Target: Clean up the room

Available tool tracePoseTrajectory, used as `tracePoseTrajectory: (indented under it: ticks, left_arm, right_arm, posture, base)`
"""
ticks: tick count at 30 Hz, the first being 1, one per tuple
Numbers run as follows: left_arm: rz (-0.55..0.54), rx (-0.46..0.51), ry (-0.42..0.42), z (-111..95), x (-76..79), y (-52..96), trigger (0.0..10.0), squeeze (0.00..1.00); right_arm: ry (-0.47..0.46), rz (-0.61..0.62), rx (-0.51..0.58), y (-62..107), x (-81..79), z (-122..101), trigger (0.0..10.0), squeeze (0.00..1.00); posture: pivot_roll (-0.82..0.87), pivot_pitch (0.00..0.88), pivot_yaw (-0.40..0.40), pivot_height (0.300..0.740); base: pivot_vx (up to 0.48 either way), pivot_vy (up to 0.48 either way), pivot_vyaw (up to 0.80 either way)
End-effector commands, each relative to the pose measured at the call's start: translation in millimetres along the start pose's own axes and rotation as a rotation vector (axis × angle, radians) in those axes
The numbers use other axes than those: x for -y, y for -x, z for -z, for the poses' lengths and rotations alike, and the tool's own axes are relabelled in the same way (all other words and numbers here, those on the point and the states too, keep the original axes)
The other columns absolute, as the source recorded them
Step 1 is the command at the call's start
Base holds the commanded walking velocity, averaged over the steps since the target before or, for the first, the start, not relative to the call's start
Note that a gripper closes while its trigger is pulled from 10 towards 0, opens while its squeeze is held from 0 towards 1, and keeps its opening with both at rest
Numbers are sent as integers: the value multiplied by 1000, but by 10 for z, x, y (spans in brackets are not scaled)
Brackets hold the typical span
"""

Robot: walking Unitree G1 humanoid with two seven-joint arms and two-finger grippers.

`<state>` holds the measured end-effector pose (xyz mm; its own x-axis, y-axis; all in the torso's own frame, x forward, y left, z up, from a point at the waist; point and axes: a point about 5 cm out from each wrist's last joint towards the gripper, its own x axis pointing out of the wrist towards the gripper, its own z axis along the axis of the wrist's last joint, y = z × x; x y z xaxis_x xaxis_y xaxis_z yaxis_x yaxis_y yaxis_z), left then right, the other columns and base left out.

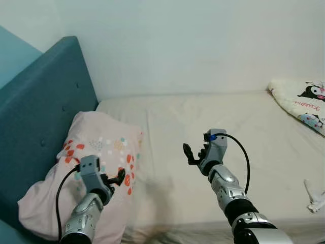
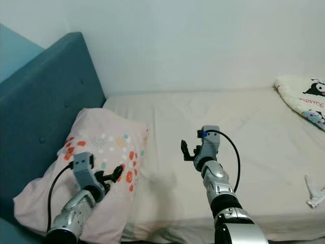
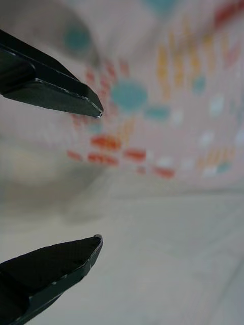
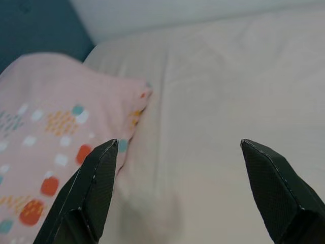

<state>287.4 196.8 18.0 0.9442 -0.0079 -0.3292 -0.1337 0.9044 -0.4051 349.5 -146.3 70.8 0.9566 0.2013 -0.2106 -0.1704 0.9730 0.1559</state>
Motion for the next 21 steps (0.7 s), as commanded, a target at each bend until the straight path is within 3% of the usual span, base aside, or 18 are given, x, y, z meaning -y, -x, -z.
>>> tracePoseTrajectory:
  ticks: [1,5,7,8,11,12,13,17,21]
  left_arm:
    - [-35,-5,24,8,-95,26,10000,0]
    - [-42,-1,50,17,-128,41,10000,0]
    - [3,24,118,15,-133,71,10000,0]
    - [43,33,190,19,-136,92,10000,0]
    - [93,39,246,21,-139,118,10000,0]
    - [170,44,308,23,-141,163,10000,0]
    - [170,44,308,23,-141,163,10000,0]
    - [337,44,307,-10,-134,293,10000,0]
    - [314,49,292,-42,-236,338,10000,0]
  right_arm:
    - [-4,-9,-29,0,-26,52,10000,0]
    - [-4,-13,-31,-2,-34,52,10000,0]
    - [-4,-21,-32,-10,-51,46,10000,0]
    - [-4,-25,-33,-13,-59,42,10000,0]
    - [-5,-28,-32,-16,-64,39,10000,0]
    - [-7,-30,-32,-19,-70,35,10000,0]
    - [-7,-30,-32,-19,-70,35,10000,0]
    - [-10,-31,-32,-14,-63,40,10000,0]
    - [-10,-29,-33,-9,-54,45,10000,0]
  posture:
    - [-177,0,15,680]
    - [-176,0,14,670]
    - [-172,0,11,660]
    - [-172,0,11,655]
    - [-172,0,12,650]
    - [-173,0,13,640]
    - [-173,0,13,640]
    - [-173,0,14,620]
    - [-167,0,17,605]
  base:
    - [0,0,0]
    - [0,0,0]
    - [0,0,0]
    - [0,0,0]
    - [0,0,0]
    - [0,0,0]
    - [0,0,0]
    - [0,0,0]
    - [0,0,0]
